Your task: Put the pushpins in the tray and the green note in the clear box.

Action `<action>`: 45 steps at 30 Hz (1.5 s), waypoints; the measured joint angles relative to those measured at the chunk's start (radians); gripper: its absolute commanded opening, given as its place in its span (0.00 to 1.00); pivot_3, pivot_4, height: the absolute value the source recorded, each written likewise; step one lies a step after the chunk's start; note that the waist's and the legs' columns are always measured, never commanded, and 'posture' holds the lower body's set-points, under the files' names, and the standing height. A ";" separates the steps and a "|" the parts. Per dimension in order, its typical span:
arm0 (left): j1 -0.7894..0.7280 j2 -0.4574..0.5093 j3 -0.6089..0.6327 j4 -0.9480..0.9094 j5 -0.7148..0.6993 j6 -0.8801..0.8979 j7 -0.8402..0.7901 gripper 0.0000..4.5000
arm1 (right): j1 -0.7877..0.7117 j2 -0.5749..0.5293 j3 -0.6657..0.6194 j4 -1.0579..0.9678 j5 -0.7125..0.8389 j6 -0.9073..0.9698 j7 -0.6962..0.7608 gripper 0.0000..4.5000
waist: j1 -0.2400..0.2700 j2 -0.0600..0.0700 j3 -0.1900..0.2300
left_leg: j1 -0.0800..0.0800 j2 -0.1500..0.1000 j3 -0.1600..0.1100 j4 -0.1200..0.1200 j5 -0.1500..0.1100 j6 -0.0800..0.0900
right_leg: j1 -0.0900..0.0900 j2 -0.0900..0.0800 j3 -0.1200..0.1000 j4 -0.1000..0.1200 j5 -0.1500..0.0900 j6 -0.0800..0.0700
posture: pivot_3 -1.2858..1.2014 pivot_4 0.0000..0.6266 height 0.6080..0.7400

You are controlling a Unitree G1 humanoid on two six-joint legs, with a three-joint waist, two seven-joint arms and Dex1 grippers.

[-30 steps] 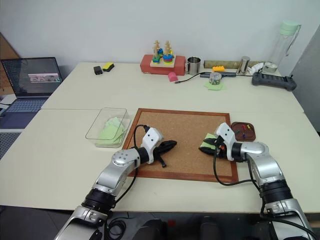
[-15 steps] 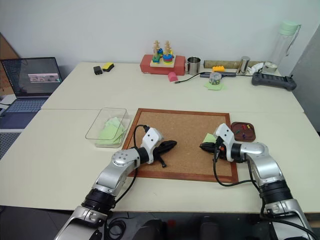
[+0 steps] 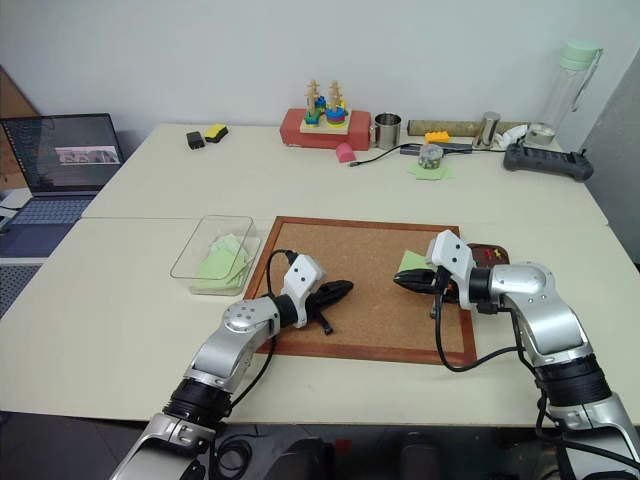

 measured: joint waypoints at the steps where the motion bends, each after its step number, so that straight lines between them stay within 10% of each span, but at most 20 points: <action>1: 0.003 -0.001 0.021 -0.024 -0.037 0.046 -0.004 0.08 | -0.001 -0.007 0.009 -0.008 -0.028 -0.042 0.000 0.00 | -0.001 0.000 0.000 | -0.003 0.000 0.000 0.000 0.000 0.000 | -0.003 0.001 0.000 0.000 0.000 0.000 | 0.52 0.24 1.00; 18: -0.063 -0.008 0.250 -0.293 -0.564 0.592 -0.054 0.75 | -0.043 -0.046 0.084 0.122 -0.313 -0.715 -0.102 0.00 | -0.013 -0.011 0.009 | -0.019 0.000 -0.001 0.004 0.002 -0.008 | -0.015 0.000 -0.001 0.000 0.003 -0.005 | 0.52 0.24 1.00; 31: -0.140 -0.075 0.173 -0.226 -0.561 0.581 -0.068 0.75 | -0.066 -0.036 0.130 0.110 -0.310 -0.816 -0.106 0.00 | -0.012 -0.011 0.009 | -0.019 -0.001 -0.001 0.005 0.003 -0.008 | -0.015 0.000 0.000 0.000 0.003 -0.005 | 0.52 0.24 1.00; 45: -0.157 -0.081 0.147 -0.158 -0.517 0.554 -0.067 0.21 | -0.066 -0.018 0.134 0.106 -0.307 -0.811 -0.106 0.00 | -0.012 -0.011 0.009 | -0.019 -0.001 -0.001 0.006 0.003 -0.008 | -0.015 0.000 0.000 0.001 0.003 -0.005 | 0.52 0.24 1.00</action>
